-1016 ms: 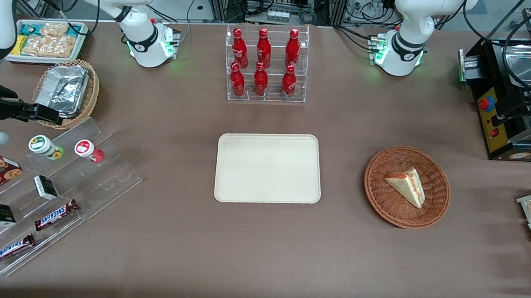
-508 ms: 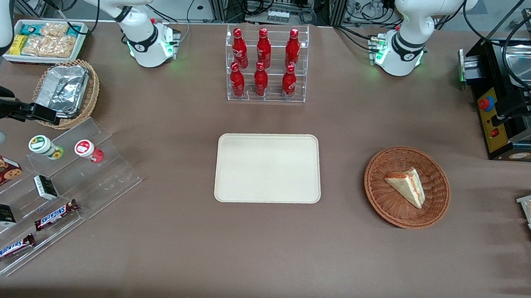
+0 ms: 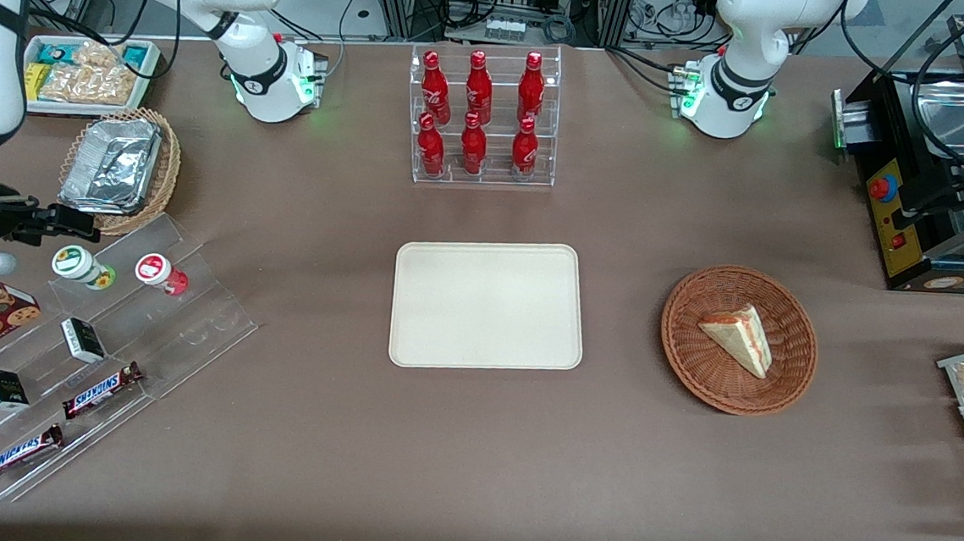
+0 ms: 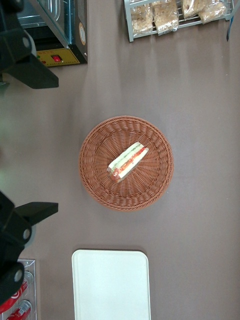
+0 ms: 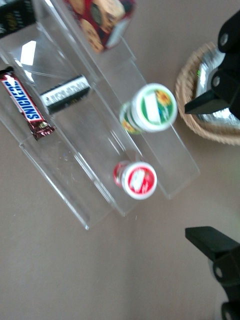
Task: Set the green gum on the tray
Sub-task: 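Lower the right gripper onto the green-labelled gum tub on the rack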
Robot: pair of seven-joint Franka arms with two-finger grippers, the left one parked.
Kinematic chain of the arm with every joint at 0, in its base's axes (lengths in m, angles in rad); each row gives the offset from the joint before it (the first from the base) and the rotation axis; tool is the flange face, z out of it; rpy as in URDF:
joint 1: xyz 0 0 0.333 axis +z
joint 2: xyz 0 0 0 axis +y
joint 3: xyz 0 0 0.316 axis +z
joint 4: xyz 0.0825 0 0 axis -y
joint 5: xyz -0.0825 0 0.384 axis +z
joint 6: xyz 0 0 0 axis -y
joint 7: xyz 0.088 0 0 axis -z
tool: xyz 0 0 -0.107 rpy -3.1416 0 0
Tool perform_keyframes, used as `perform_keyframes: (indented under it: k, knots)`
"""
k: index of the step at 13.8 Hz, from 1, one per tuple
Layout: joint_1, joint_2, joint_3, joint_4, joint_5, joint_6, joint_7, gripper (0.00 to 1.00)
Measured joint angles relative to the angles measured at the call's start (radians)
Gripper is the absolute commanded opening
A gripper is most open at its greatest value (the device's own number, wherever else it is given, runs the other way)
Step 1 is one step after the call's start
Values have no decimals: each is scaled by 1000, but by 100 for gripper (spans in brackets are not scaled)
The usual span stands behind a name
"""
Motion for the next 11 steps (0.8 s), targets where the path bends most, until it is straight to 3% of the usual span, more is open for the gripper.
perform_keyframes:
  k: [6,11]
  knots:
    - [-61,44,-1,-16,-22,104,-487,100]
    - [-87,61,-2,-69,-19,191,-575,100]
